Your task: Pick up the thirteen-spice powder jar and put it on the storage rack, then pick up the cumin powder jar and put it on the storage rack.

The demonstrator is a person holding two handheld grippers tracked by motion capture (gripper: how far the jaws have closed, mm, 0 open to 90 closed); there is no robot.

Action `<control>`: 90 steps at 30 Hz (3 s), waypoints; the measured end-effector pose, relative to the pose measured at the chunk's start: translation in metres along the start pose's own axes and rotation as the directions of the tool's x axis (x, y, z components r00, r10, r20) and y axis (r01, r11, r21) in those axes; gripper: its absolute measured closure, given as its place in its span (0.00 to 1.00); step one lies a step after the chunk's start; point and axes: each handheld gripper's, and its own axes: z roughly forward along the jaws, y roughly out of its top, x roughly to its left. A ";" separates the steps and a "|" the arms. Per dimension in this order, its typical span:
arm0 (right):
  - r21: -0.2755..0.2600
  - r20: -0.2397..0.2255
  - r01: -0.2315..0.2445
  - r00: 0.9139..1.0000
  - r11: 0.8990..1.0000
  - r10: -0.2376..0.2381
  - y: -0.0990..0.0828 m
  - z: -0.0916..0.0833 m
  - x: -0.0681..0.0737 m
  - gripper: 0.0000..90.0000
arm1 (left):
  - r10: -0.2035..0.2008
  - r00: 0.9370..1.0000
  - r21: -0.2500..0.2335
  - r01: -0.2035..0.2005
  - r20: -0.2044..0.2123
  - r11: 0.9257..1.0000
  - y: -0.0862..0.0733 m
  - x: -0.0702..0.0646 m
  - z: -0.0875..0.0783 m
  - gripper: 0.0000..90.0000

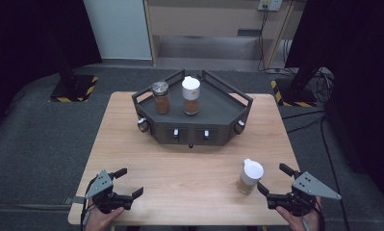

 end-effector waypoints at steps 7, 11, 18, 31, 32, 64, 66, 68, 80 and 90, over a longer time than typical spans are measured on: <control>0.008 0.012 -0.022 1.000 1.000 0.022 -0.018 -0.004 -0.002 0.03 | -0.004 1.000 0.001 0.004 -0.002 1.000 0.000 -0.001 -0.001 0.01; 0.016 0.019 -0.034 0.999 0.999 0.034 -0.024 -0.006 -0.003 0.03 | -0.003 1.000 -0.003 0.003 -0.004 1.000 -0.001 -0.001 -0.002 0.01; 0.028 0.022 -0.036 0.999 0.999 0.035 -0.032 -0.007 -0.006 0.03 | 0.010 1.000 -0.012 -0.010 -0.004 1.000 -0.001 -0.001 -0.003 0.01; 0.025 0.018 -0.024 1.000 0.999 0.023 -0.038 -0.007 -0.008 0.03 | 0.021 1.000 -0.013 -0.021 0.013 1.000 0.000 -0.001 -0.002 0.01; 0.025 0.017 -0.023 1.000 0.999 0.022 -0.038 -0.007 -0.008 0.03 | 0.021 1.000 -0.013 -0.021 0.014 1.000 -0.001 -0.001 -0.002 0.01; 0.024 0.014 -0.049 0.999 0.999 0.049 -0.039 -0.008 -0.009 0.03 | 0.030 0.999 -0.005 -0.029 0.018 1.000 0.001 -0.001 -0.001 0.01; 0.019 0.011 -0.048 0.999 0.999 0.048 -0.039 -0.009 -0.010 0.03 | 0.024 1.000 -0.007 -0.024 0.017 1.000 0.000 -0.001 -0.002 0.01; 0.020 0.011 -0.049 0.999 0.999 0.049 -0.039 -0.009 -0.009 0.03 | 0.025 1.000 -0.007 -0.025 0.014 1.000 0.000 -0.001 -0.003 0.01; 0.020 -0.002 -0.058 0.998 0.998 0.058 -0.040 -0.013 -0.011 0.03 | 0.021 1.000 -0.012 -0.021 0.002 1.000 -0.001 -0.001 -0.006 0.01; 0.010 0.021 -0.058 0.998 0.998 0.058 -0.032 -0.018 -0.009 0.03 | 0.019 1.000 -0.012 -0.019 -0.001 1.000 -0.002 -0.001 -0.007 0.01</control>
